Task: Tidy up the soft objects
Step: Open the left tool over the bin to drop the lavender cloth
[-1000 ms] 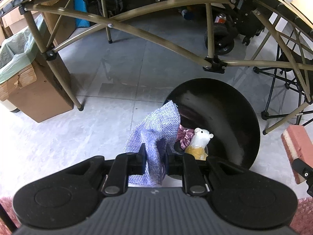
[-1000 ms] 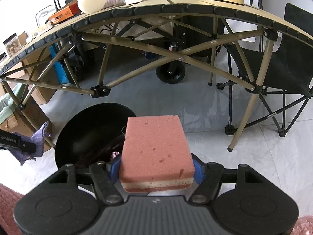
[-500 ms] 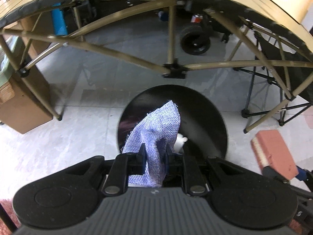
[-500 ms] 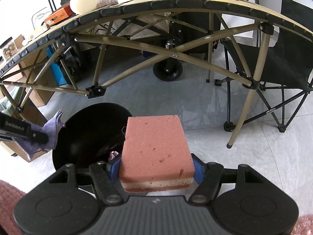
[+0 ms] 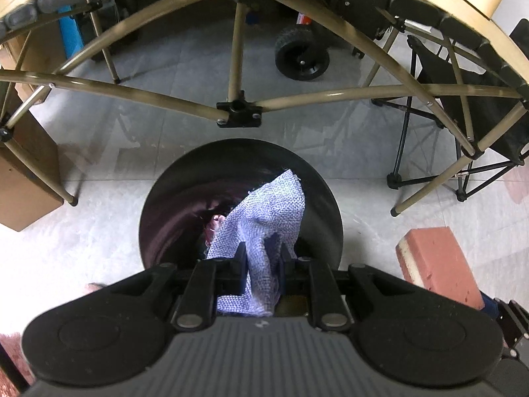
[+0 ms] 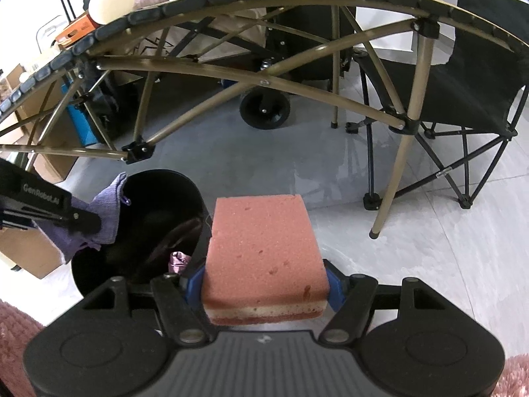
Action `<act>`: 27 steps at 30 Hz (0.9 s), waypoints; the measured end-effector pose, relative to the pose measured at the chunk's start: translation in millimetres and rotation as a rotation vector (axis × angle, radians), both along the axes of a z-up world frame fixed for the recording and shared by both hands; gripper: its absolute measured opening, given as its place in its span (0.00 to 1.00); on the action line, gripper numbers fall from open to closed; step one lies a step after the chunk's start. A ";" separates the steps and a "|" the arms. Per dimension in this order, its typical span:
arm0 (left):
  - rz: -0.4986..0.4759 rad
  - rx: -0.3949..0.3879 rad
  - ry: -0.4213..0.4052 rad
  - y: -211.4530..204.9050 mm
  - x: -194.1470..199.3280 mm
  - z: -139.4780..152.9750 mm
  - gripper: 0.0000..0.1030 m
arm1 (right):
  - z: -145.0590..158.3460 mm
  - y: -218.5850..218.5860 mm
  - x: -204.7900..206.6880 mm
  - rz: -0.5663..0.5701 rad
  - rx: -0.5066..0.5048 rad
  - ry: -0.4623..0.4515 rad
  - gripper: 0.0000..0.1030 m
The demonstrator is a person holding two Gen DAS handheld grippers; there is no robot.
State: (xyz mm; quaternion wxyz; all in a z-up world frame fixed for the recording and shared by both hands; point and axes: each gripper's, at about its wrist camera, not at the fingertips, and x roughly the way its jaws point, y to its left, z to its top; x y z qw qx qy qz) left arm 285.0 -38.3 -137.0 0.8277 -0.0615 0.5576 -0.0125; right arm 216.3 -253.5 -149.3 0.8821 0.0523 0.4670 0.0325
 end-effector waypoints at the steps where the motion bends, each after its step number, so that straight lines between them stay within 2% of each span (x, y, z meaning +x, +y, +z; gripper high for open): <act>1: 0.004 -0.001 0.006 -0.9 1.5 -1.6 0.17 | -0.7 -0.8 0.2 -0.002 -0.001 0.002 0.66; 14: 0.001 -0.010 0.025 -8.1 7.2 -7.2 0.19 | -4.5 -5.3 0.4 -0.021 -0.011 0.012 0.66; 15: 0.000 -0.007 0.028 -8.1 7.2 -7.3 0.24 | -4.6 -5.2 0.5 -0.021 -0.010 0.012 0.66; 17: 0.000 0.006 0.032 -8.9 6.8 -7.0 0.44 | -4.3 -5.7 0.8 -0.022 -0.008 0.012 0.66; 19: 0.011 0.026 0.032 -10.4 6.6 -5.7 0.83 | -4.2 -5.6 1.1 -0.022 -0.006 0.011 0.66; 21: 0.025 0.053 0.026 -11.0 5.5 -3.5 0.96 | -4.1 -5.4 1.0 -0.023 -0.006 0.011 0.66; 22: 0.028 0.052 0.027 -10.5 5.3 -3.1 0.99 | -4.3 -5.6 0.7 -0.022 -0.006 0.012 0.66; 27: 0.024 0.026 0.076 -9.0 6.4 -9.1 1.00 | -3.9 -6.4 0.9 -0.025 -0.005 0.012 0.66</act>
